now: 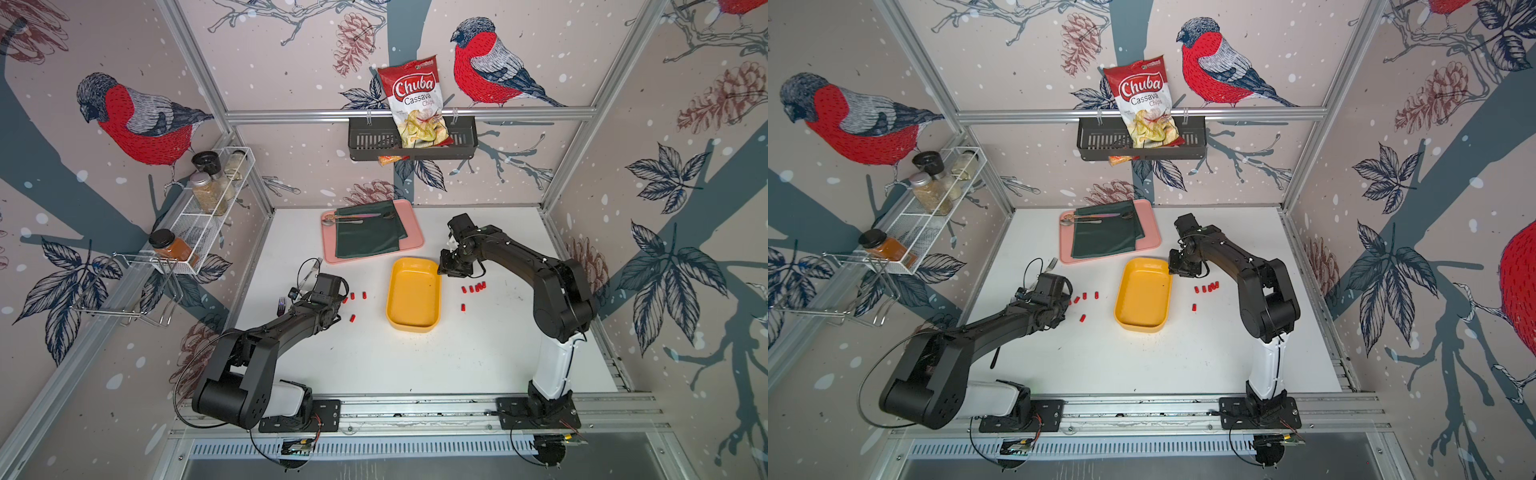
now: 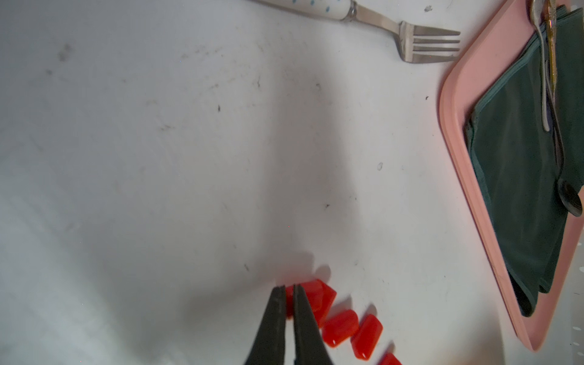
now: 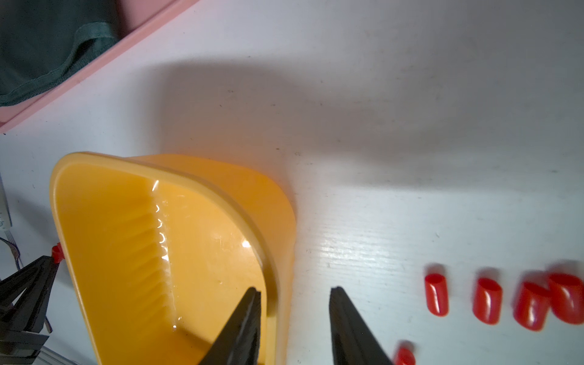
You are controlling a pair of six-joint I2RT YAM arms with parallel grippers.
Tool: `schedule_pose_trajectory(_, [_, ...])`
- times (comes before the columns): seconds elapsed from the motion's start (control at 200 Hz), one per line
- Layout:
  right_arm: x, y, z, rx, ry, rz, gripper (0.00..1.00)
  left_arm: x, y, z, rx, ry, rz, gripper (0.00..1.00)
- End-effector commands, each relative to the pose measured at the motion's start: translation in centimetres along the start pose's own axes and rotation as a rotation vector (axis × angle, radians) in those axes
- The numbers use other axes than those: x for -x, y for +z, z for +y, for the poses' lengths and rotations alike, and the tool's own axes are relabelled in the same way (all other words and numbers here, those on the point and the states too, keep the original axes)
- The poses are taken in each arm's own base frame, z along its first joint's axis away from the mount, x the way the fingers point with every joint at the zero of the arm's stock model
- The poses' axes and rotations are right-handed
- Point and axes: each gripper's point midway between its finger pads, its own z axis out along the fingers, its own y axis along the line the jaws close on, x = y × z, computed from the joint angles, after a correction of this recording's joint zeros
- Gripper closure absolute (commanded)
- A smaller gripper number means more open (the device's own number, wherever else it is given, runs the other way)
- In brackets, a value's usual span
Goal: Take the screw protection sleeves out of the storage box
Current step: Place the screw protection sleeve at the center of the board.
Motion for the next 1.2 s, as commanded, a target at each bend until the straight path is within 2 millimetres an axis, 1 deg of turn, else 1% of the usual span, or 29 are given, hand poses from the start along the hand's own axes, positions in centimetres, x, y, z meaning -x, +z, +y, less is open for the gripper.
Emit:
schedule_pose_trajectory(0.0, [-0.3, 0.1, -0.2, -0.014, 0.001, 0.008, 0.59, 0.4, -0.4, -0.1, -0.004, 0.008, -0.009, 0.87])
schedule_pose_trajectory(0.11, [-0.4, 0.2, -0.1, -0.013, -0.001, 0.008, 0.59, 0.4, -0.7, -0.3, -0.013, 0.014, -0.006, 0.84])
schedule_pose_trajectory(0.35, [-0.4, 0.2, 0.1, -0.014, -0.002, 0.006, 0.59, 0.7, -1.8, -0.3, -0.019, 0.028, -0.011, 0.81])
schedule_pose_trajectory(0.51, [-0.6, 0.2, 0.0, -0.014, -0.001, 0.007, 0.59, 1.0, -2.8, -0.6, -0.037, 0.032, -0.016, 0.73])
schedule_pose_trajectory(0.635, [-0.6, 0.2, 0.1, -0.013, -0.002, 0.006, 0.59, 1.3, -3.6, -0.9, -0.059, 0.031, -0.020, 0.70])
schedule_pose_trajectory(0.78, [-0.6, 0.1, 0.1, -0.012, -0.003, 0.003, 0.59, 1.9, -4.6, -1.7, -0.083, 0.034, -0.041, 0.68])
schedule_pose_trajectory(0.855, [-0.6, 0.0, 0.1, -0.014, -0.004, -0.002, 0.59, 2.2, -5.2, -2.7, -0.109, 0.051, -0.044, 0.68])
schedule_pose_trajectory(0.876, [-0.5, -0.1, 0.1, -0.014, -0.003, -0.004, 0.58, 2.3, -5.4, -3.2, -0.125, 0.061, -0.042, 0.67])
schedule_pose_trajectory(0.941, [-0.5, -0.2, 0.2, -0.012, 0.000, -0.008, 0.59, 2.4, -6.0, -4.7, -0.154, 0.110, -0.032, 0.67])
schedule_pose_trajectory(1.006, [-0.3, -0.3, 0.2, -0.007, 0.004, -0.012, 0.59, 2.5, -6.2, -5.2, -0.136, 0.145, -0.031, 0.67])
schedule_pose_trajectory(1.066, [-0.3, -0.4, 0.4, -0.002, 0.004, -0.016, 0.59, 2.7, -6.3, -5.0, -0.123, 0.167, -0.034, 0.68])
schedule_pose_trajectory(1.126, [-0.3, -0.5, 0.3, -0.004, 0.003, -0.015, 0.59, 2.7, -6.4, -4.6, -0.123, 0.173, -0.031, 0.70])
schedule_pose_trajectory(1.151, [-0.4, -0.5, 0.3, -0.006, 0.003, -0.014, 0.59, 2.6, -6.4, -4.5, -0.129, 0.176, -0.026, 0.73])
schedule_pose_trajectory(1.196, [-0.4, -0.5, 0.2, -0.006, 0.004, -0.014, 0.59, 2.3, -6.2, -3.9, -0.125, 0.180, -0.012, 0.80])
